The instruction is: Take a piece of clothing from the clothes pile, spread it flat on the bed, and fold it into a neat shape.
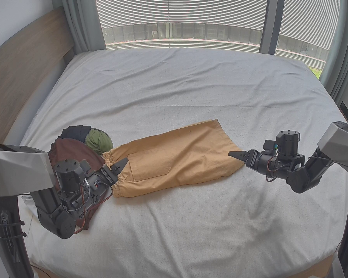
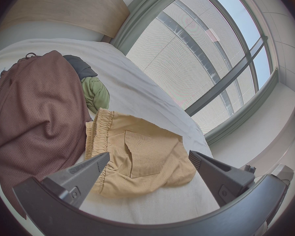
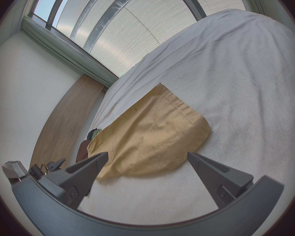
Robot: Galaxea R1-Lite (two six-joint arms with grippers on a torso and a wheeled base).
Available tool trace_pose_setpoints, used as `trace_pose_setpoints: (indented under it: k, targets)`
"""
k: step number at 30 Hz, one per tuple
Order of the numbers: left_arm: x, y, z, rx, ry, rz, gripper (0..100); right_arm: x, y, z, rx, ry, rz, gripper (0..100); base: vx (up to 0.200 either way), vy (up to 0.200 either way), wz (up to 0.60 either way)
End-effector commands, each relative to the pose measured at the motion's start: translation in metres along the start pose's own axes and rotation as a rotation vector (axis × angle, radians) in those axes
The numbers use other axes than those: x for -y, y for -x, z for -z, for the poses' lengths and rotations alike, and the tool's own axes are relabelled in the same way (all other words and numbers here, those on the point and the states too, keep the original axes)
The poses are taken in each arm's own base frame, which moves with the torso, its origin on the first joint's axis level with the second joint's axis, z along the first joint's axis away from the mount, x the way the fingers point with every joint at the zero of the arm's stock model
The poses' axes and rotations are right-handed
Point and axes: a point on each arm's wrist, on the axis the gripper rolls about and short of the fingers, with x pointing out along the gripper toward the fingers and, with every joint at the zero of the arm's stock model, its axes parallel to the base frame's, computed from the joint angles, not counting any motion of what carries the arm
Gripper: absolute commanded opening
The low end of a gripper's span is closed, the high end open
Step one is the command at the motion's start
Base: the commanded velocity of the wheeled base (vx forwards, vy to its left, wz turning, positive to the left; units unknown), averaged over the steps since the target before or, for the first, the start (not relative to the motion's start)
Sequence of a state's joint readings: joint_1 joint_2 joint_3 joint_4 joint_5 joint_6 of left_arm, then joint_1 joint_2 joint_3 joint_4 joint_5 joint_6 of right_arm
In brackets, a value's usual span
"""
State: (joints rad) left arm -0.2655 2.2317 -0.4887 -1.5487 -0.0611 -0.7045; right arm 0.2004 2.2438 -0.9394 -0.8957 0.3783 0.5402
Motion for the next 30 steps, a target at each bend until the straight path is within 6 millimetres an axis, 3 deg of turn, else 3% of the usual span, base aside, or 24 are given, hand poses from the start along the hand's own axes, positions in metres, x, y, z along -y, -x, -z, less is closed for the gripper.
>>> trace_pose_setpoints:
  k: [1, 7, 20, 30]
  targets:
    - [0.001, 0.000, 0.002, -0.005, -0.001, 0.002, 100, 0.018, -0.007, 0.028, -0.051, -0.024, 0.026, 100, 0.000, 0.000, 0.00]
    - [-0.002, -0.002, 0.006, -0.016, -0.002, -0.008, 100, 0.027, -0.020, 0.044, -0.046, -0.050, 0.013, 100, 0.000, 0.000, 0.00]
    - [-0.005, -0.003, 0.005, -0.014, 0.000, -0.015, 100, 0.032, -0.047, 0.056, -0.062, -0.059, 0.005, 100, 0.000, 0.000, 0.00]
    - [-0.007, -0.004, 0.004, -0.009, 0.001, -0.019, 100, 0.033, -0.084, 0.065, -0.060, -0.048, -0.029, 100, 0.000, 0.000, 0.00]
